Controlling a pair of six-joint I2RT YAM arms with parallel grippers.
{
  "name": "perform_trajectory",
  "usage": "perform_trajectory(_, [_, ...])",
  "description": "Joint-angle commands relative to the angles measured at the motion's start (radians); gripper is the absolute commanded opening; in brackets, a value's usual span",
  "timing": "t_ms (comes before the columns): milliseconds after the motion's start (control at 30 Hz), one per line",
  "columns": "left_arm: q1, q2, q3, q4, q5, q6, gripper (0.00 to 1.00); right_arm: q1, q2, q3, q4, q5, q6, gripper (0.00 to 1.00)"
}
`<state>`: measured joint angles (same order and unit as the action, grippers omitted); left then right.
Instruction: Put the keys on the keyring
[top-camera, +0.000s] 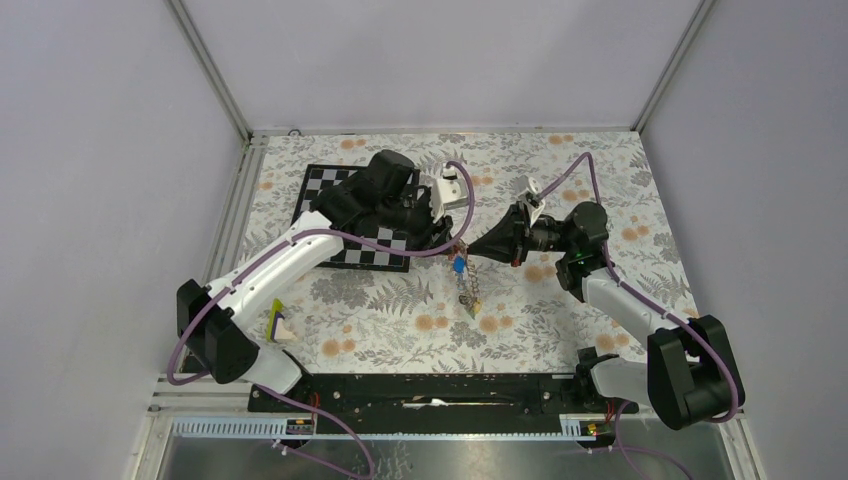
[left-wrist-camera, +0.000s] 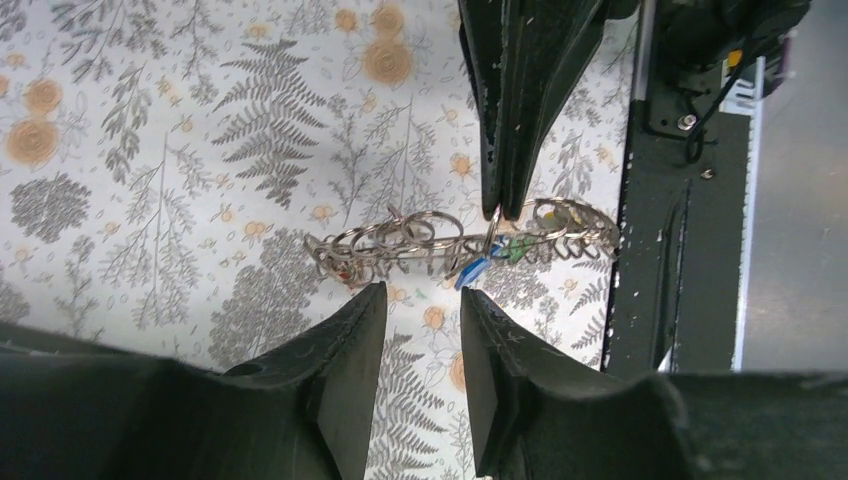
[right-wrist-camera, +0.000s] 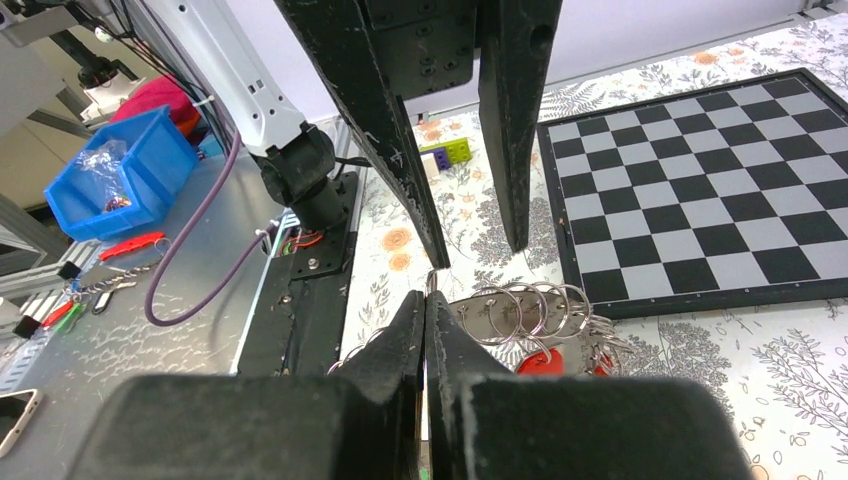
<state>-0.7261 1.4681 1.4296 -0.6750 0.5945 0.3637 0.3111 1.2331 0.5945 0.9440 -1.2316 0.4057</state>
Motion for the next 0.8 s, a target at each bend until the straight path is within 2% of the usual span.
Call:
perform_trajectory(0, [0.006, -0.023, -0.016, 0.127, 0.141, -0.054, 0.38, -0.007, -0.012, 0.003, 0.151, 0.012, 0.068, 0.0])
perform_trajectory(467, [0.008, 0.019, -0.007, 0.135, 0.216, -0.075, 0.25, -0.009, 0.0, -0.004, 0.177, 0.021, 0.092, 0.0])
perform_trajectory(667, [0.008, 0.031, -0.003, 0.135, 0.234, -0.077, 0.13, -0.009, 0.002, -0.008, 0.169, 0.024, 0.087, 0.0])
perform_trajectory(767, [0.009, 0.034, -0.003, 0.135, 0.247, -0.077, 0.0, -0.008, 0.008, -0.006, 0.163, 0.027, 0.083, 0.0])
